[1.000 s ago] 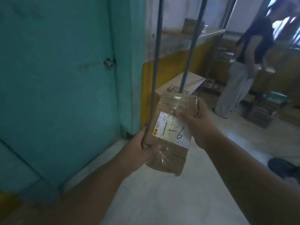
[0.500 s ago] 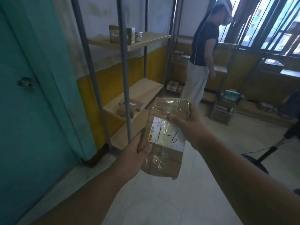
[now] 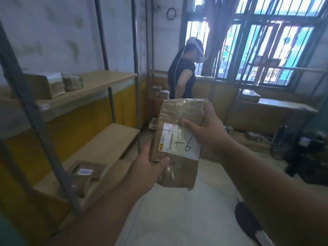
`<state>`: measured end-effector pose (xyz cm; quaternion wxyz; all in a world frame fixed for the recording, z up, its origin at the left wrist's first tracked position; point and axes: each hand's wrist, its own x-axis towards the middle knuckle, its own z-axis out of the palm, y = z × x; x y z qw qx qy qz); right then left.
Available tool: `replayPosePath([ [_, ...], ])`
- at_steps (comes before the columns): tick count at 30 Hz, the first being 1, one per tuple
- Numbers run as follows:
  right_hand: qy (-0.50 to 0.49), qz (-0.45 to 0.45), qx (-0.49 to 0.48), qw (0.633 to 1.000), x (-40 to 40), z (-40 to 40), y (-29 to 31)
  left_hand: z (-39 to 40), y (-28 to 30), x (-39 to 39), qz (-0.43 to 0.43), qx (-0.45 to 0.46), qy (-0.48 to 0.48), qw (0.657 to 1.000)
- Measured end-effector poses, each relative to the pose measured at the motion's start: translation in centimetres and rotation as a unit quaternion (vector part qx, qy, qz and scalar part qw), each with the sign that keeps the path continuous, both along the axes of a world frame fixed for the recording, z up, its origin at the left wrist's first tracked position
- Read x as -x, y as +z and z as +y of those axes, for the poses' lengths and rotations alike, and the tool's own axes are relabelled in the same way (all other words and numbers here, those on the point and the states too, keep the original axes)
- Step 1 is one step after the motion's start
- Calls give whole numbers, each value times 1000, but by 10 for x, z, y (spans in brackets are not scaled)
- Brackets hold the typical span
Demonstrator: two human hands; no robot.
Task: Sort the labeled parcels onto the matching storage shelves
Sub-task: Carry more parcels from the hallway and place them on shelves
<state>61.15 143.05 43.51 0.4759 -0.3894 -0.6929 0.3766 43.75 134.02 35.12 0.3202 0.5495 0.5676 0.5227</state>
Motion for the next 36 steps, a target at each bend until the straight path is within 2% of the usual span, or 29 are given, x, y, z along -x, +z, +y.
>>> replayPosePath([
  [5,52,-17,-65,996,0,110,21,90,22,-17,18,-34,87,995],
  [11,160,-23,-72,984,48,214,56,153,66,-4,31,-50,194,979],
  [18,254,-16,-126,959,137,280,82,197,87,52,53,-72,309,947],
  [23,295,33,-119,948,196,323,104,237,119,94,64,-93,359,926],
  [27,343,30,-108,933,234,351,118,258,141,118,83,-82,394,912],
  [33,423,40,-95,900,312,399,136,294,159,151,138,-49,482,864],
  [36,468,34,-74,880,358,421,142,311,160,166,184,-29,551,813],
])
